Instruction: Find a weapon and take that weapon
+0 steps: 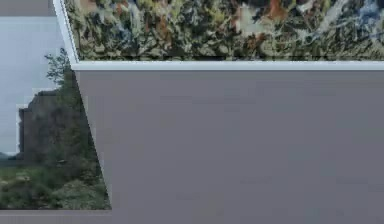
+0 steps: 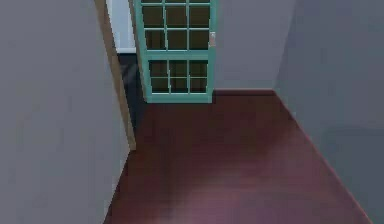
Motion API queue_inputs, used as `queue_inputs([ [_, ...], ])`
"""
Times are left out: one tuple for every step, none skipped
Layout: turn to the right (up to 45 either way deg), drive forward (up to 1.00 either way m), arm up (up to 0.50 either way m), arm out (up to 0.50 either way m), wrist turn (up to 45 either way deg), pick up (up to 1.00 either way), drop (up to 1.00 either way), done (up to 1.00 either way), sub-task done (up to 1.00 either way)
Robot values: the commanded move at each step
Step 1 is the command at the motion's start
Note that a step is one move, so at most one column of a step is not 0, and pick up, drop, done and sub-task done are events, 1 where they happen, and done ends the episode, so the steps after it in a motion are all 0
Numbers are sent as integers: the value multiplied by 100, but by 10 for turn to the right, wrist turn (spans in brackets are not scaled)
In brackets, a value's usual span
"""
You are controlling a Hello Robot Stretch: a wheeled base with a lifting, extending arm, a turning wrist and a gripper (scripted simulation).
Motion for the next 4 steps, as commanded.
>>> queue_inputs([
  [450,0,0,0,0,0,0,0,0],
  [390,0,0,0,0,0,0,0,0],
  [0,100,0,0,0,0,0,0,0],
  [0,70,0,0,0,0,0,0,0],
])
